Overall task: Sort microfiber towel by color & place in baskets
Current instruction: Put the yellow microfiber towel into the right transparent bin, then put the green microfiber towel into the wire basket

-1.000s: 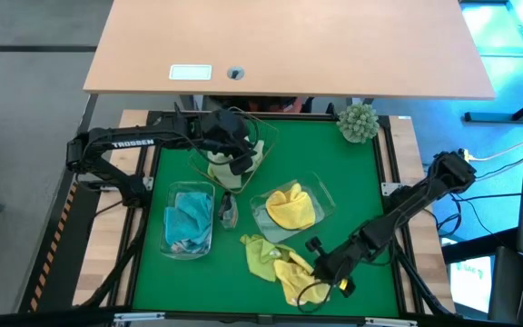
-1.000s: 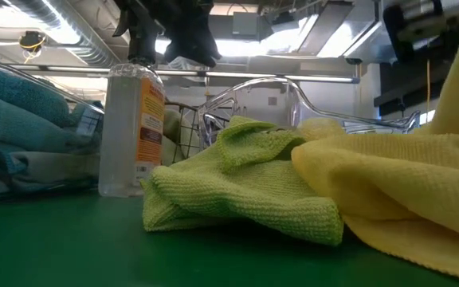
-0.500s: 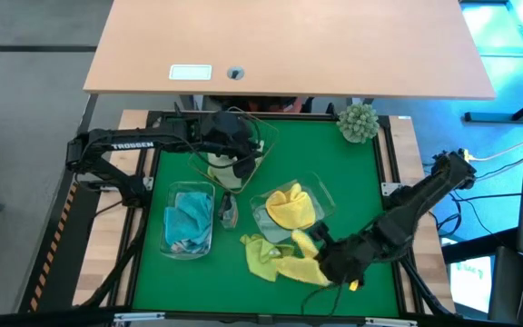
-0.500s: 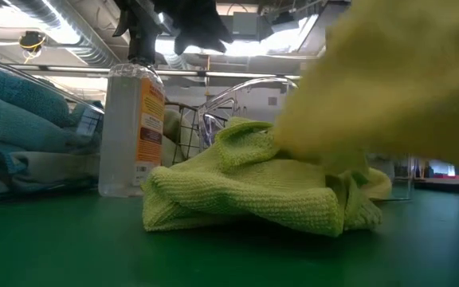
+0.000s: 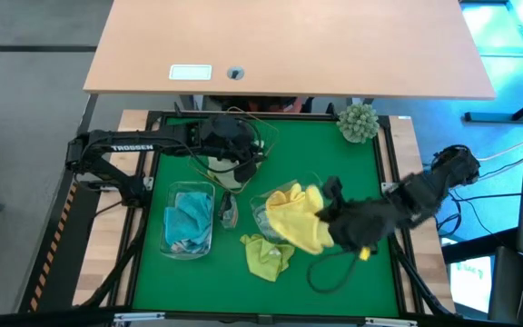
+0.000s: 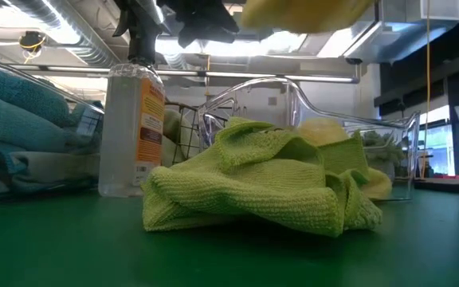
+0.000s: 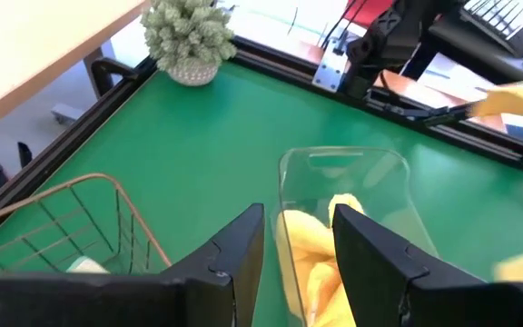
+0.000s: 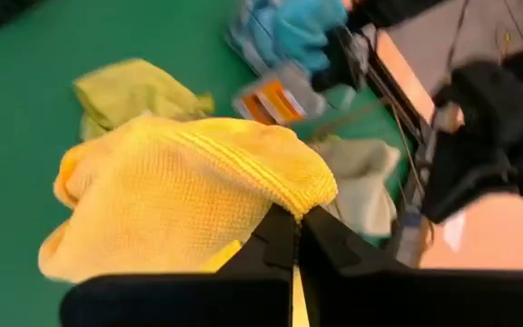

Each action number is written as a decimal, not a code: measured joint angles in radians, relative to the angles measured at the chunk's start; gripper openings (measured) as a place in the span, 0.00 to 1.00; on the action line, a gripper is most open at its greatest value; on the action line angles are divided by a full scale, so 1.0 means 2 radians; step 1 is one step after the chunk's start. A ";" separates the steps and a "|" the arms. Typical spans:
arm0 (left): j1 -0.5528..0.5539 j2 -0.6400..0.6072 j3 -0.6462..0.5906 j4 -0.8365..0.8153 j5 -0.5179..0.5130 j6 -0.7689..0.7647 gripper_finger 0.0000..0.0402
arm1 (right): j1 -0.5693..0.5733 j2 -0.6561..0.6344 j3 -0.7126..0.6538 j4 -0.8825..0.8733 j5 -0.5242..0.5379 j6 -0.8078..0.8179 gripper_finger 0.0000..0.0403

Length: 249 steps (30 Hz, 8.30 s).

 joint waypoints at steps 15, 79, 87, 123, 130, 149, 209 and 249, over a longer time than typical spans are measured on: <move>0.000 0.000 0.000 0.007 0.000 0.000 0.32 | -0.185 -0.002 -0.029 0.015 -0.183 -0.052 0.00; -0.228 -0.019 0.000 0.095 -0.042 0.057 0.32 | -0.308 0.000 -0.432 0.324 -0.140 -0.091 0.12; -0.288 0.003 0.000 0.094 -0.093 0.055 0.32 | -0.307 0.000 -0.421 0.312 -0.120 -0.091 0.34; -0.381 0.230 0.000 0.096 -0.185 -0.002 0.32 | -0.238 -0.006 -0.211 0.091 -0.140 -0.018 0.37; -0.380 0.258 0.000 0.094 -0.218 -0.002 0.32 | -0.177 -0.006 -0.211 0.088 -0.139 0.016 0.37; -0.354 0.338 0.001 0.101 -0.246 -0.079 0.32 | -0.053 -0.007 -0.236 0.093 -0.136 0.130 0.37; -0.346 0.150 0.000 0.166 -0.165 -0.126 0.00 | -0.091 -0.580 -0.670 0.434 0.000 0.158 0.37; -0.197 -0.034 0.000 0.179 -0.137 0.017 0.00 | -0.175 -0.768 -0.937 0.694 -0.036 0.127 0.37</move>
